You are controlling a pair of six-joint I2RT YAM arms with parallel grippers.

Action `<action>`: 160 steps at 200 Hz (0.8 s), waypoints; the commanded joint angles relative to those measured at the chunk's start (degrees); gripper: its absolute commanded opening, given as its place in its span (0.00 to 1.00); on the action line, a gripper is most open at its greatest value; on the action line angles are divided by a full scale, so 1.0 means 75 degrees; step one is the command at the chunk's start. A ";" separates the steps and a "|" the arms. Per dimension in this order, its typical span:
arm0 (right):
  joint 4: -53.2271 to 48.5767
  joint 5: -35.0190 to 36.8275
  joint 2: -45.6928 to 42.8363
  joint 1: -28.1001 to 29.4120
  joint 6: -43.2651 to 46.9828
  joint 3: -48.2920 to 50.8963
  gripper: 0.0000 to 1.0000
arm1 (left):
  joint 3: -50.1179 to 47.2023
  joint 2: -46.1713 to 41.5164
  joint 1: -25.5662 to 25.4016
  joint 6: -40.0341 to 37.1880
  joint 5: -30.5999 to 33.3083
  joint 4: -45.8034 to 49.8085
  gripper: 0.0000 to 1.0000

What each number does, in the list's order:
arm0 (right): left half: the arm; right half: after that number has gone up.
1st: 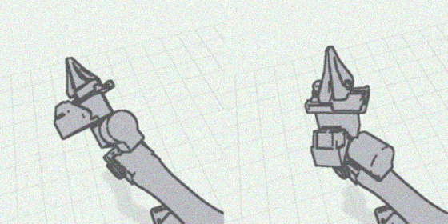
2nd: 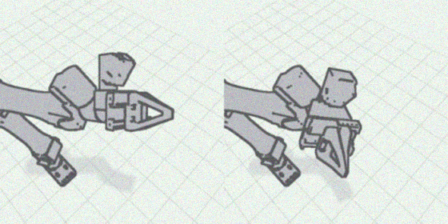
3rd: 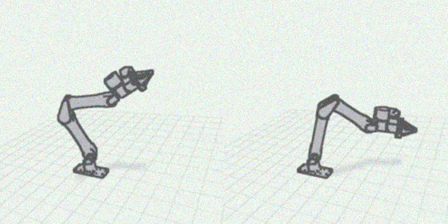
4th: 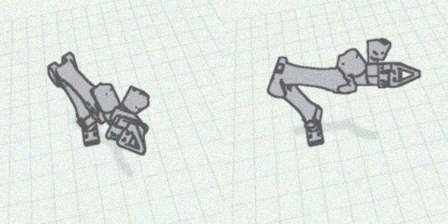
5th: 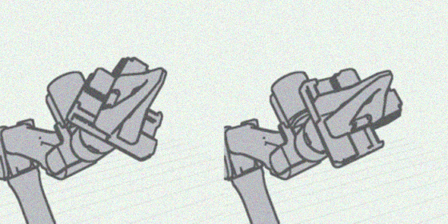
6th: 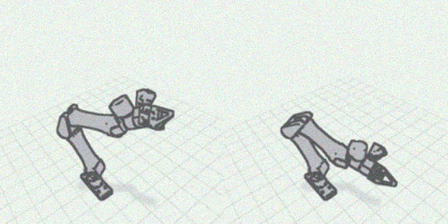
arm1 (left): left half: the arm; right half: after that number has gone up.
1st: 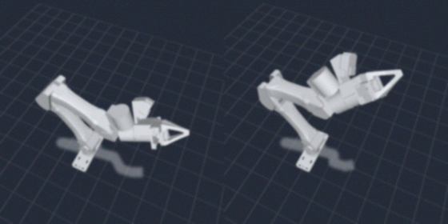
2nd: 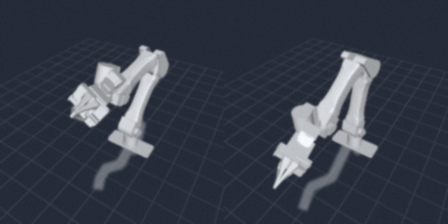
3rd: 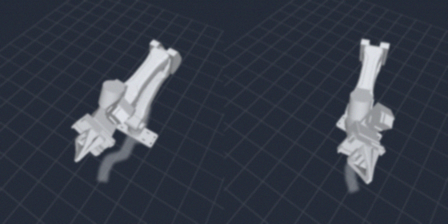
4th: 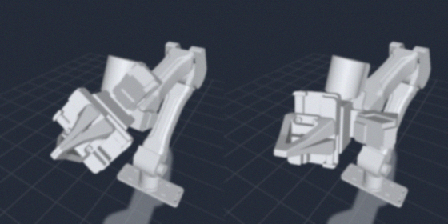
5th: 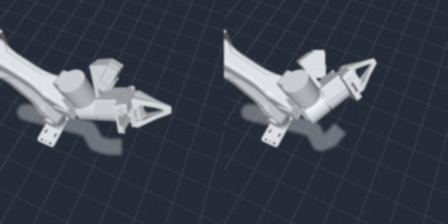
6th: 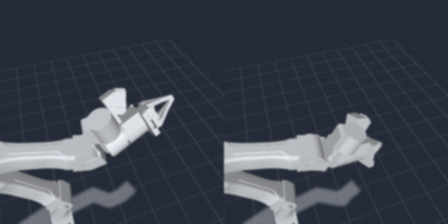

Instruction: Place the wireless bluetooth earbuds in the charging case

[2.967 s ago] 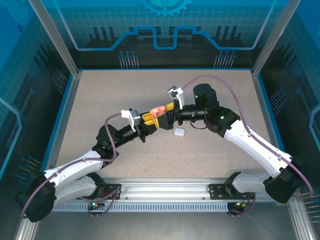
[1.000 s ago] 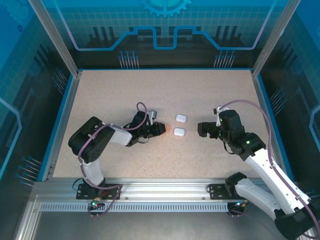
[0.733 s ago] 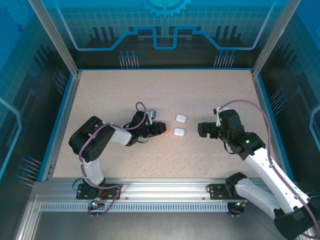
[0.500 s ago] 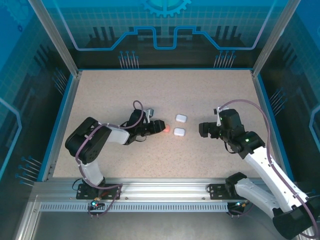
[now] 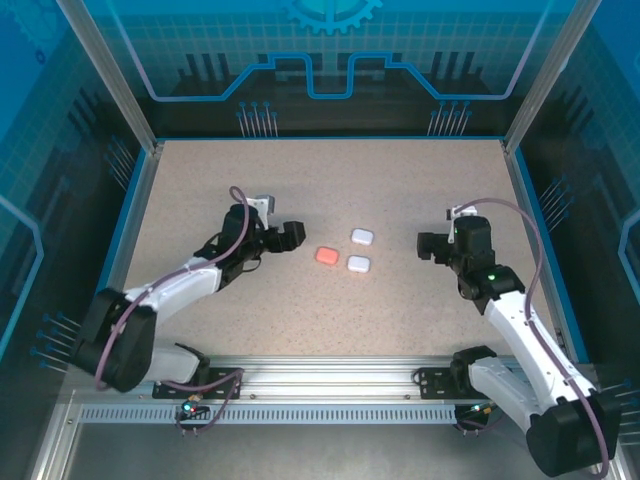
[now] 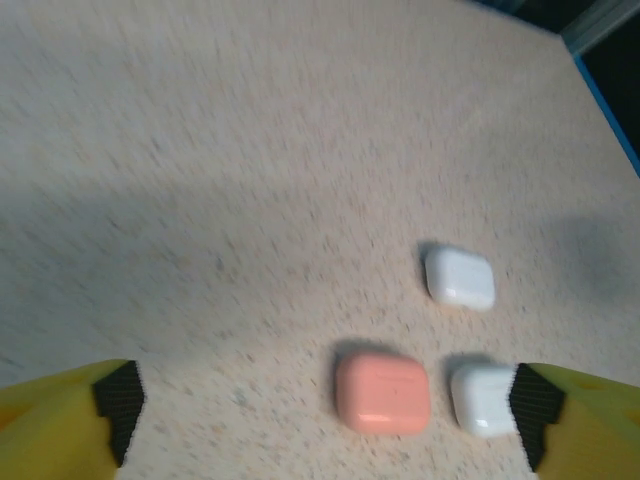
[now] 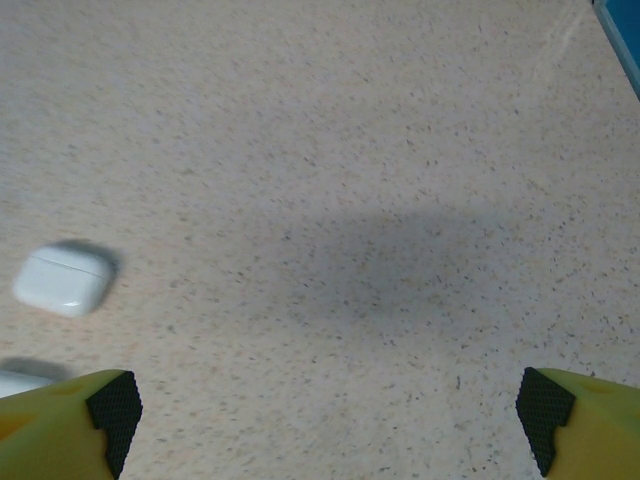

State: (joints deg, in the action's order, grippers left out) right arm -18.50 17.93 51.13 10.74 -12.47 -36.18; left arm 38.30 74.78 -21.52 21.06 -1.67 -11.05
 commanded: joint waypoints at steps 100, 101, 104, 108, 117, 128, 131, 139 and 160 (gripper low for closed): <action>0.9101 -0.1295 0.3231 -0.0923 0.1543 0.2656 1.00 | -0.1927 -0.0433 0.0920 -0.3245 0.3356 -0.3528 0.99; 0.9065 -0.1304 0.3263 -0.0932 0.1527 0.2633 1.00 | -0.1958 -0.0415 0.0928 -0.3272 0.3360 -0.3617 0.99; 0.8996 -0.1325 0.3332 -0.0949 0.1501 0.2579 1.00 | -0.2045 -0.0346 0.0951 -0.3329 0.3363 -0.3893 0.99; 0.9034 -0.1392 0.3456 -0.0985 0.1485 0.2535 1.00 | -0.2112 -0.0301 0.0975 -0.3378 0.3445 -0.4087 0.99; 0.9307 -0.1479 0.3766 -0.1024 0.1494 0.2533 1.00 | -0.2150 -0.0334 0.1013 -0.3509 0.3304 -0.4183 0.99; 0.9769 -0.1426 0.4231 -0.1030 0.1438 0.2592 1.00 | -0.2285 -0.0238 0.1055 -0.3800 0.3159 -0.4694 0.99; 0.9870 -0.1430 0.4359 -0.1025 0.1415 0.2591 1.00 | -0.2310 -0.0207 0.1057 -0.3888 0.3123 -0.4792 0.99; 1.0044 -0.1305 0.4580 -0.1022 0.1436 0.2510 1.00 | -0.2372 -0.0066 0.1098 -0.4110 0.2959 -0.5105 0.99; 0.8548 -0.1134 0.4636 -0.0984 0.1370 0.1696 1.00 | -0.2392 0.0364 0.1152 -0.4653 0.2805 -0.5656 0.99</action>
State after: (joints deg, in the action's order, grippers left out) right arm 47.33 8.56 84.82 3.97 -2.52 -17.93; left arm 20.84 75.07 -13.61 -6.74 20.73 -42.74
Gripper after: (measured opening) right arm 0.999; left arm 0.988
